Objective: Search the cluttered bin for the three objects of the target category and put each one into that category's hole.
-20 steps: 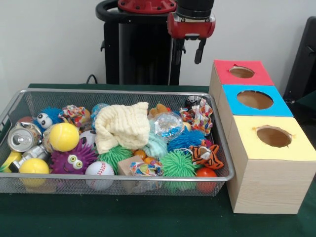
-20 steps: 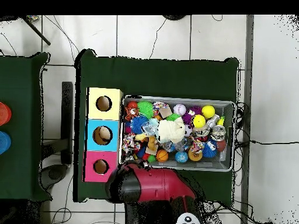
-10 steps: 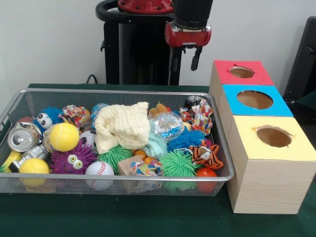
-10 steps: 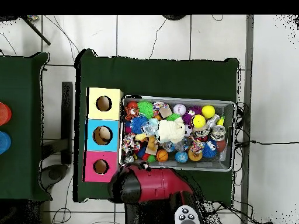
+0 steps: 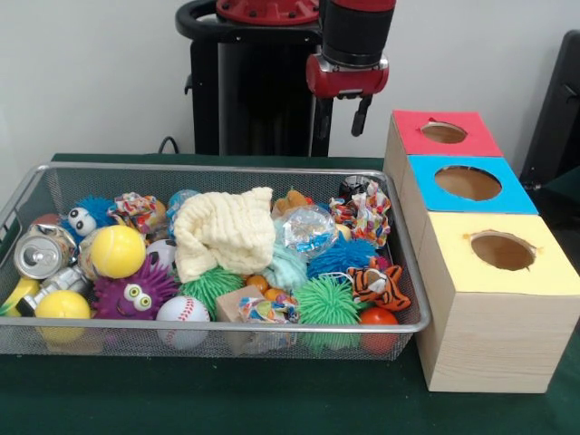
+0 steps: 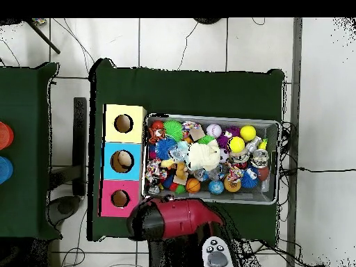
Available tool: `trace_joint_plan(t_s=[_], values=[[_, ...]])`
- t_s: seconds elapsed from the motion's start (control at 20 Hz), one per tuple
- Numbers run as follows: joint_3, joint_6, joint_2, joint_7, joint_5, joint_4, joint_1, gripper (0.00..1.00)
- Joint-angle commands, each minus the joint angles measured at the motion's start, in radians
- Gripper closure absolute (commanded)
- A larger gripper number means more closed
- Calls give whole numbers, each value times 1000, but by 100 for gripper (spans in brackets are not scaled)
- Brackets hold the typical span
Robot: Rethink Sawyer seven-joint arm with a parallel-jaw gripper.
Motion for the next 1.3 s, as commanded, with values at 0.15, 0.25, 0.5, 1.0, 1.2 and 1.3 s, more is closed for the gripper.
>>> trace_joint_plan(t_s=[0.15,0.25,0.5,1.0,1.2,1.3], values=[[90,47,111,17,-46,-180,42,0],[85,21,130,59,-19,-185,55,0],[54,-35,152,141,30,-184,67,0],[7,-84,191,231,128,-220,67,0],[2,-88,205,225,151,-240,58,0],[1,-87,209,226,165,-244,56,0]])
